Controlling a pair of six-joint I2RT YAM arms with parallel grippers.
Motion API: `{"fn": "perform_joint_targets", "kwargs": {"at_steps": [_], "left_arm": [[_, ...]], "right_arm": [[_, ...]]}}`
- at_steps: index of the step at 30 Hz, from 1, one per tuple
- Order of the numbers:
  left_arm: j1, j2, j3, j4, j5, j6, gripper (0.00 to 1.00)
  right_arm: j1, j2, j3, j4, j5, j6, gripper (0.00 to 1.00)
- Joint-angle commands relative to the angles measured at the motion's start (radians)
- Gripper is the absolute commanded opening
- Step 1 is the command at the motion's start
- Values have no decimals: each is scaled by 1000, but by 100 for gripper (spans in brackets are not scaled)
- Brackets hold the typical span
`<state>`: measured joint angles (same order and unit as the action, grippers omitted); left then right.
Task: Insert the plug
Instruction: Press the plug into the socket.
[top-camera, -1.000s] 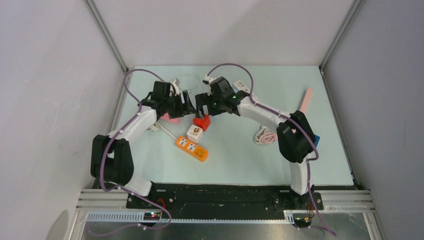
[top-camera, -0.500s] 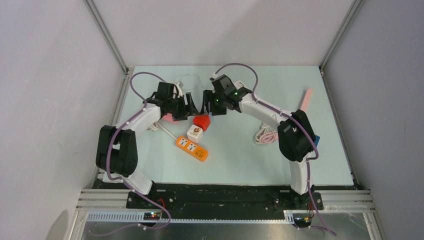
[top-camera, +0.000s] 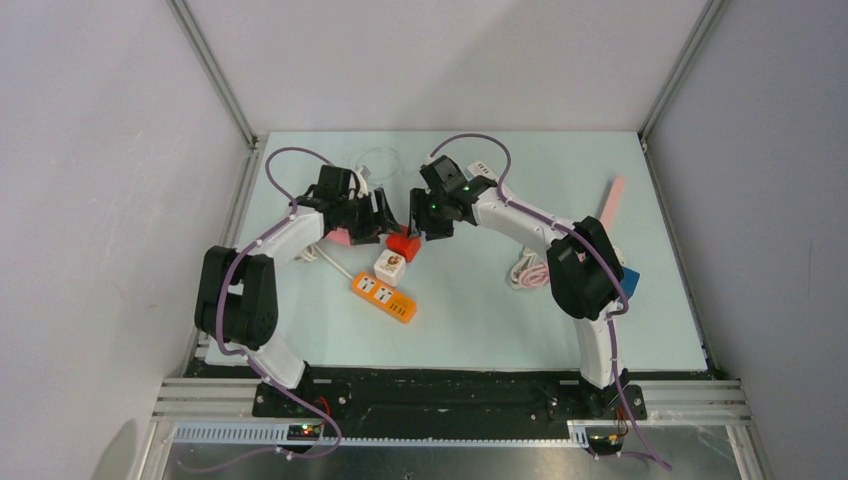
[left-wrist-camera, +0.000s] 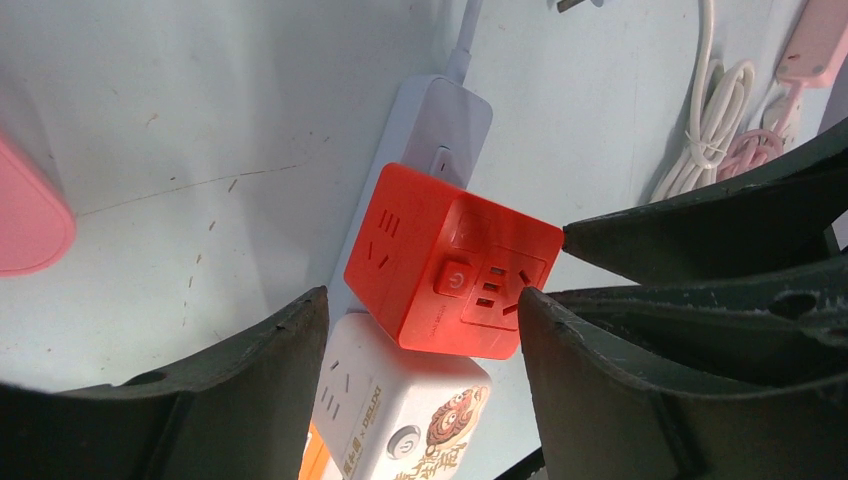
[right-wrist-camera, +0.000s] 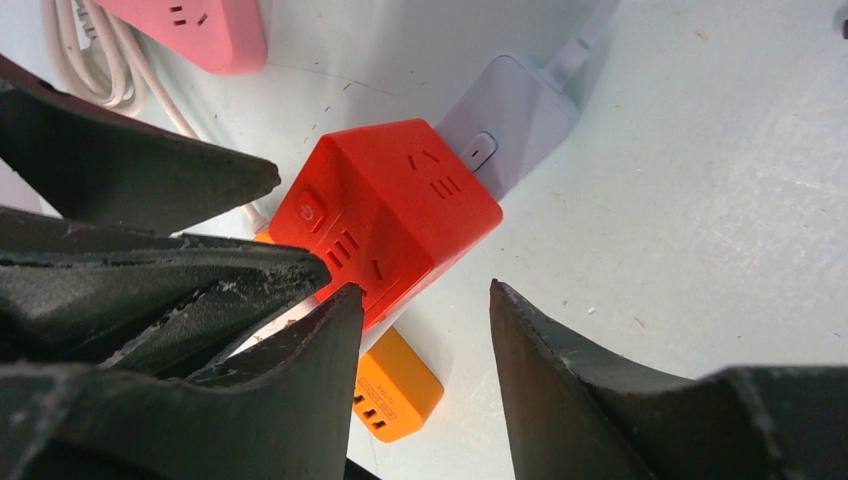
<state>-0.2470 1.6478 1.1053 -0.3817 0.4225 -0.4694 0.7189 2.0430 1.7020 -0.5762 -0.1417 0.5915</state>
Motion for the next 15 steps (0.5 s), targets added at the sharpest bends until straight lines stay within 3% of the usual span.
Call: {"fn": "perform_joint_targets", "kwargs": {"at_steps": [1,15], "left_arm": [[-23,-8,21,21,17,21,70],[-35,-9,-6,20,0,46,56]], "right_arm": [[-11,7,1,-18,17,18,49],[-31,36,-45,-63,4,42,40]]}}
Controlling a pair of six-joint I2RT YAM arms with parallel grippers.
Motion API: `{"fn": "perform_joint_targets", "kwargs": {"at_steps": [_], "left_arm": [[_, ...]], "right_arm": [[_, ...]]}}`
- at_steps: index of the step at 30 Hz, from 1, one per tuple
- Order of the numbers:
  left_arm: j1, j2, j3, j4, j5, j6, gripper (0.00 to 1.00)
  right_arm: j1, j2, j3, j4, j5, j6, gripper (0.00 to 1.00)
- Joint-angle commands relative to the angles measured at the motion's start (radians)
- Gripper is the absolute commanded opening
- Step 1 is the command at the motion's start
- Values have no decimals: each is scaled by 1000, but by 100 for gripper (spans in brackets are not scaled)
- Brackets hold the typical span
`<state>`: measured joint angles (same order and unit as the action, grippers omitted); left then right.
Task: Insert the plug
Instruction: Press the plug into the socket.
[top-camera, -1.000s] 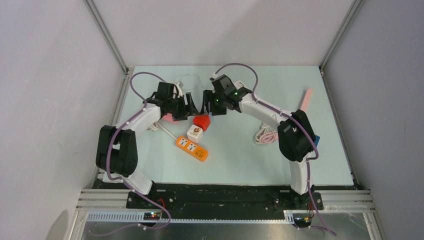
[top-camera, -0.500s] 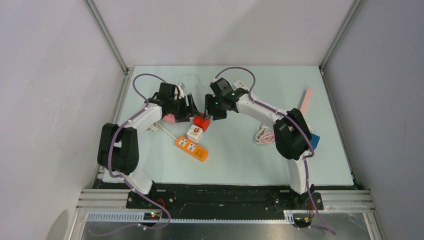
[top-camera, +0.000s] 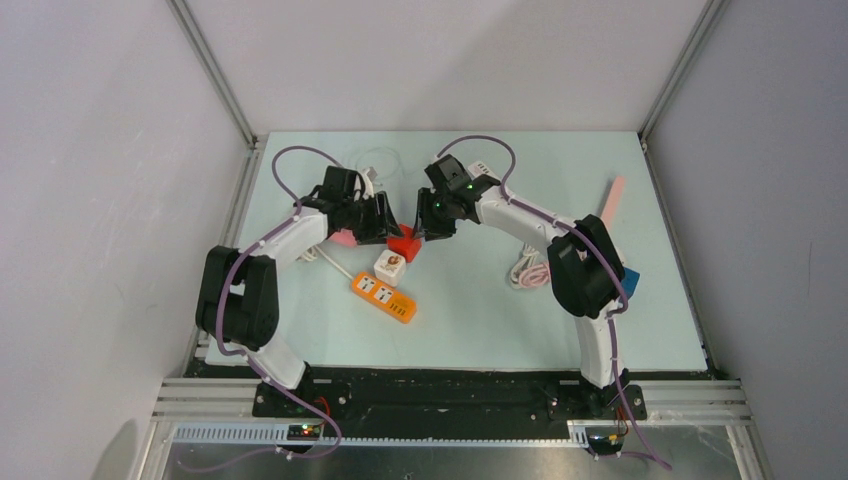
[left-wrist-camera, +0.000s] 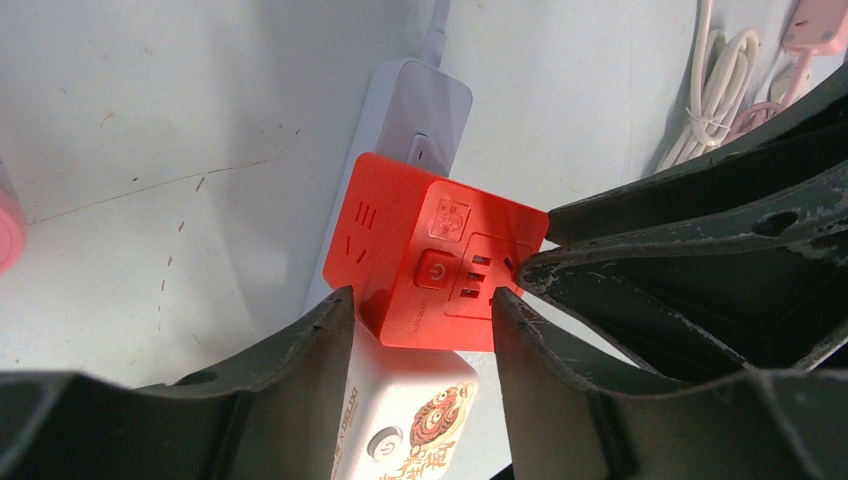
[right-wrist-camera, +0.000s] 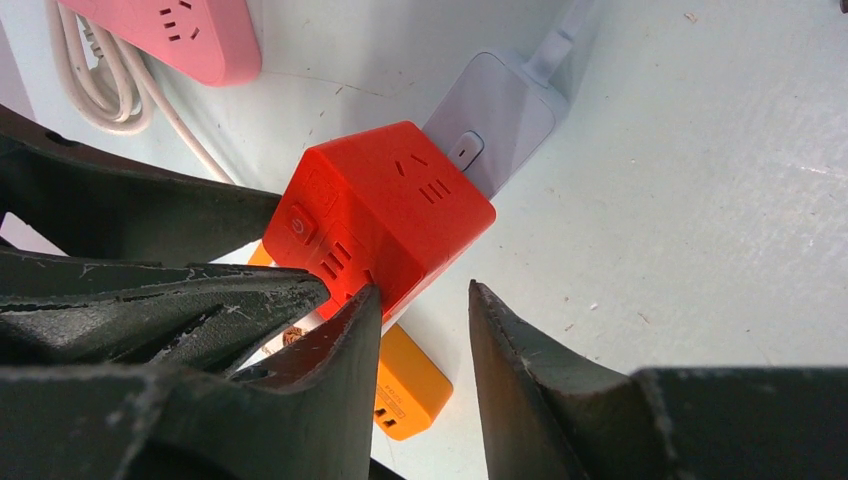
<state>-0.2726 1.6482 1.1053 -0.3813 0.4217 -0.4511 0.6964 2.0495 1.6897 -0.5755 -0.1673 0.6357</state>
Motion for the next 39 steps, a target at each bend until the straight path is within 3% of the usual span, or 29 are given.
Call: {"fn": "perform_joint_targets", "kwargs": {"at_steps": [1,20,25,33,39], "left_arm": [[-10,-9,-7,21,4,28,55],[-20,3,-97,19,-45,-15,38],[-21,12,-112,11,-105,-34,23],[-22,16,-66,-17,-152,-25,13],[-22,-20,-16,-36,-160,6,15]], "right_arm": [[-9,32,-33,-68,33,-3,40],[10,77,-98,-91,49,-5,36],[15,99,-84,-94,47,-7,36],[15,124,52,-176,82,11,37],[2,103,178,-229,77,12,46]]}}
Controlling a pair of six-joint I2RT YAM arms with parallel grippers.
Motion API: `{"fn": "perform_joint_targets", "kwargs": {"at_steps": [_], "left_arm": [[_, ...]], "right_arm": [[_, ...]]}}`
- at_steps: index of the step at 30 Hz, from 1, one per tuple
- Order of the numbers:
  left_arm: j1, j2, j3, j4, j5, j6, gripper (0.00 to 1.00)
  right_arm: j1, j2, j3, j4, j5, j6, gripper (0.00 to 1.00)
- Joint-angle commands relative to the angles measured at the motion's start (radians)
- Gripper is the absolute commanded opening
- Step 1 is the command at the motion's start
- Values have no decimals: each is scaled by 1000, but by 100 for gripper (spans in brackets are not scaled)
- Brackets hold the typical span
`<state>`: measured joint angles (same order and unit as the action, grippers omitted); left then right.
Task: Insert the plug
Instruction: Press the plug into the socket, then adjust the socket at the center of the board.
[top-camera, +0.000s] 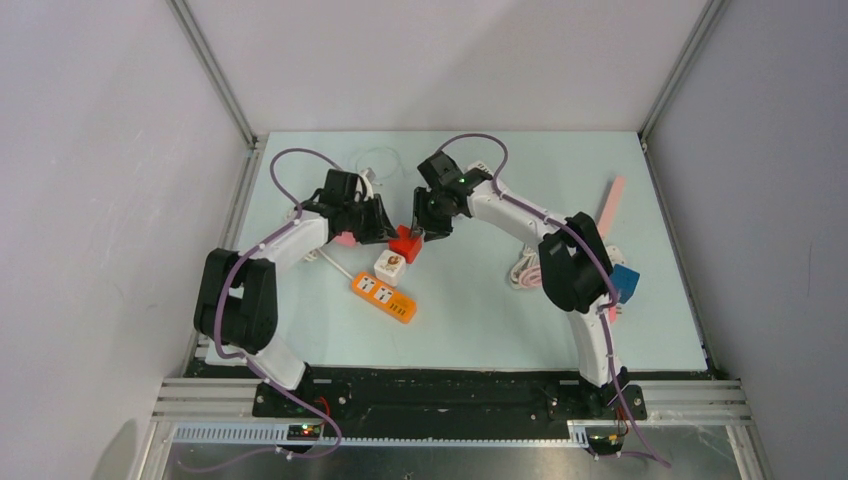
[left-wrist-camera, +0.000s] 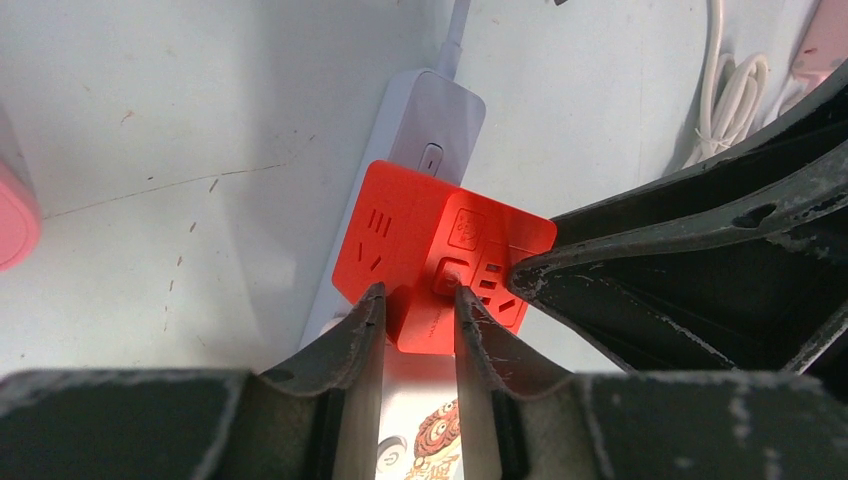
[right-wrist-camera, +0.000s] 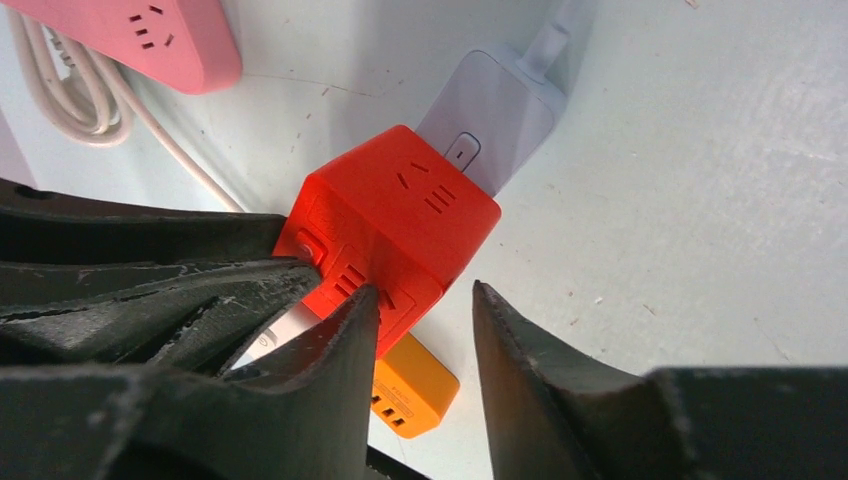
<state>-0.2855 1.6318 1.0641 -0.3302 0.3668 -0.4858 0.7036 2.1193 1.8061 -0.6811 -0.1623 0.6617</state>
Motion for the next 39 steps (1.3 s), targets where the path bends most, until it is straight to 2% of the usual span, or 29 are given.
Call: {"fn": "perform_joint_targets", "kwargs": {"at_steps": [1,2,3,4,5,9,18,25,31,39], "left_arm": [[-9,-17,45,-92,-115,45,21],[-8,-24,57,-105,-136,57,24],[-8,-44,81,-110,-154,61,32],[-7,-64,94,-120,-173,70,35],[-2,-73,117,-127,-181,74,41],[26,-113,180,-137,-209,73,49],[121,-170,179,-136,-219,76,56],[162,-200,138,-137,-227,64,60],[167,-184,171,-135,-148,-1,60],[167,-187,151,-134,-107,4,63]], "right_arm": [[-9,19,70,-126,69,-13,50],[-14,0,84,-123,64,-12,53],[-17,-12,88,-114,63,-12,59],[-25,-38,89,-95,53,-13,65],[-30,-55,83,-80,43,-16,66],[-92,-144,-10,-15,-29,-4,68],[-250,-284,-144,-22,-17,-71,71],[-411,-403,-296,-74,124,-157,78],[-598,-492,-443,-97,191,-104,78],[-874,-605,-571,-90,223,-24,79]]}}
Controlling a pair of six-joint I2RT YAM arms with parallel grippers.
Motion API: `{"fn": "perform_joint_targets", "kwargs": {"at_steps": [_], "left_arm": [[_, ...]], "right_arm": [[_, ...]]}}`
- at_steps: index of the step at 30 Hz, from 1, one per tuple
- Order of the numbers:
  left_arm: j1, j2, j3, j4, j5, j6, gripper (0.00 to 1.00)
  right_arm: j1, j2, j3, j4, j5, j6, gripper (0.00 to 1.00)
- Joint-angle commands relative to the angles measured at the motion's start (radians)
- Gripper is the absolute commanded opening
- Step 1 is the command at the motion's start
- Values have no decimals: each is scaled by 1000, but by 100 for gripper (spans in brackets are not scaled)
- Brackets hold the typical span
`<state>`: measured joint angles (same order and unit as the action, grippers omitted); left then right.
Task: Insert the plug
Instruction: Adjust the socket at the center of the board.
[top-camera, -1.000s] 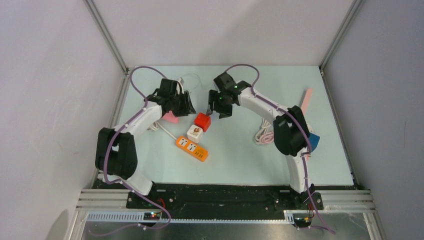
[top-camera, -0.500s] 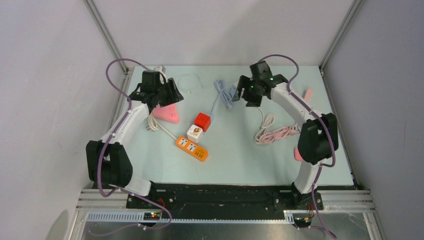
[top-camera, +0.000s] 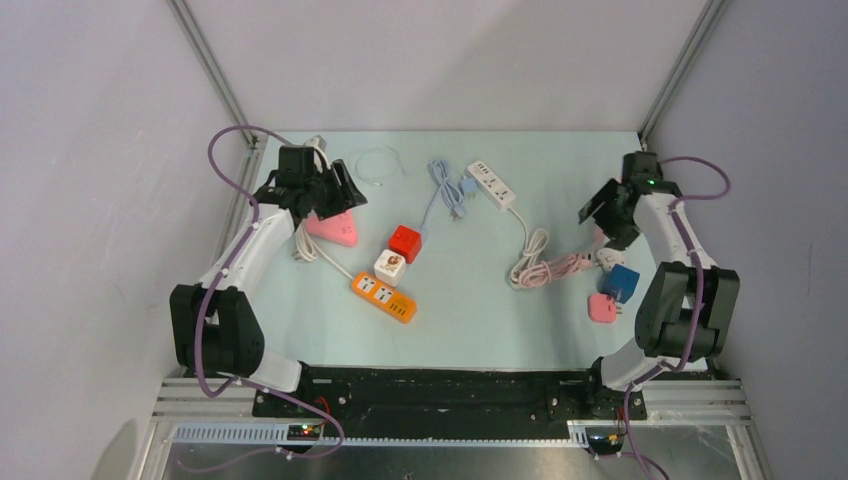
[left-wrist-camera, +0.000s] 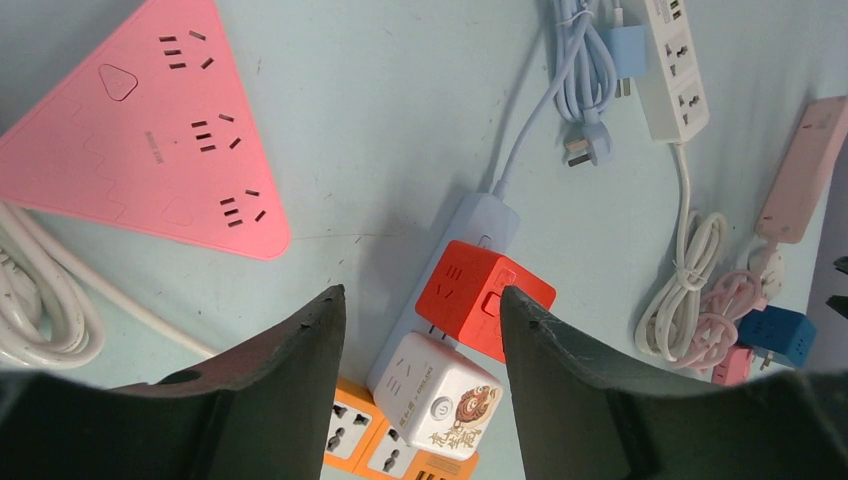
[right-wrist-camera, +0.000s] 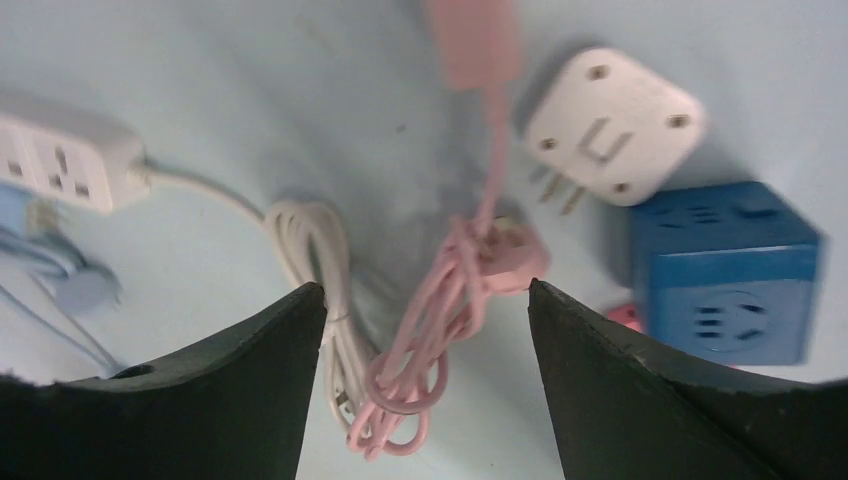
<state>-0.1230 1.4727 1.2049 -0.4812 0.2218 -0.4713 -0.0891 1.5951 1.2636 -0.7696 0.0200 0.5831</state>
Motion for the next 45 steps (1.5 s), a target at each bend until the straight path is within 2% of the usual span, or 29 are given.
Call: {"fn": "perform_joint_targets", "kwargs": {"at_steps": [1,8,15,19,21,24,31,33,36,38,43,45], "left_arm": [[4,-29,4,17,43,-11,63],[5,-23,-23,17,63,-10,64],[4,-18,-48,23,74,-9,64],[5,-11,-52,27,84,-6,64],[5,-10,-53,26,86,-3,64],[5,-11,-50,25,85,-2,64],[5,-11,-47,26,86,-2,64],[5,-11,-47,26,87,-3,64],[5,-21,-40,26,89,-9,64],[4,-27,-33,26,85,-10,64],[4,-34,-28,26,80,-6,65],[4,-34,-31,26,82,-5,65]], "right_arm": [[-115,-99,-53,3,38,60,79],[-233,-113,-93,15,43,61,79],[-262,-54,-92,44,48,26,79],[-252,44,-42,93,-47,-37,89],[-229,85,-5,105,-8,-60,93],[-193,150,58,118,62,-82,93],[-106,319,250,25,245,-116,82],[-76,378,337,-25,316,-119,82],[-38,451,396,-91,441,-117,78],[-15,470,410,-89,469,-128,74],[3,504,424,-91,440,-136,56],[6,511,424,-88,429,-143,43]]}}
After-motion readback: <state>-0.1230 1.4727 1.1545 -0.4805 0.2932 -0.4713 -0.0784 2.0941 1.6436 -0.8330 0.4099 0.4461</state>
